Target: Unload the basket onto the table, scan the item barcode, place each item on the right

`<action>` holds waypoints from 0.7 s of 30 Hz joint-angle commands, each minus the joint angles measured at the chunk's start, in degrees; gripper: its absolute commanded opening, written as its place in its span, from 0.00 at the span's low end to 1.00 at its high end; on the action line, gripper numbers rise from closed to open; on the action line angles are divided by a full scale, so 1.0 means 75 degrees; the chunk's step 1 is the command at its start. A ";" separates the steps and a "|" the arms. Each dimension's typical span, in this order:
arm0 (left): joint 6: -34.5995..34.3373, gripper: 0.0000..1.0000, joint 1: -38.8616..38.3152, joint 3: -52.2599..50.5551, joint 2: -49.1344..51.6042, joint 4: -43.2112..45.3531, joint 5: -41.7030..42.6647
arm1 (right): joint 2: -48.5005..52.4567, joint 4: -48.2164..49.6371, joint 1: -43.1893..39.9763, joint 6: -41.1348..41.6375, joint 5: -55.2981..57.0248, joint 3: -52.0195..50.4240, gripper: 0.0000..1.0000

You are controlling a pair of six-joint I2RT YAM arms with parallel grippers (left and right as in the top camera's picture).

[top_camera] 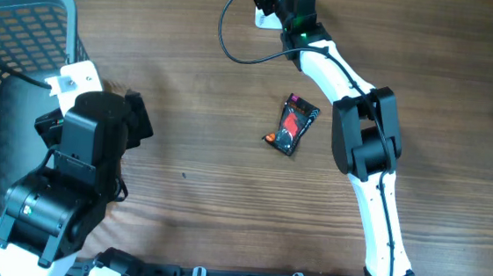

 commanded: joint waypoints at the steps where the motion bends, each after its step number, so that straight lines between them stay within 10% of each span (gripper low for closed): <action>1: -0.0073 1.00 -0.0041 0.0041 0.0003 0.0000 -0.0102 | 0.0175 0.0090 0.0061 0.0443 0.0012 0.0210 0.63; 21: -0.0073 1.00 -0.0041 0.0020 0.0009 -0.0198 -0.0163 | -0.0597 -0.0985 0.0047 0.0810 0.0376 0.0210 0.59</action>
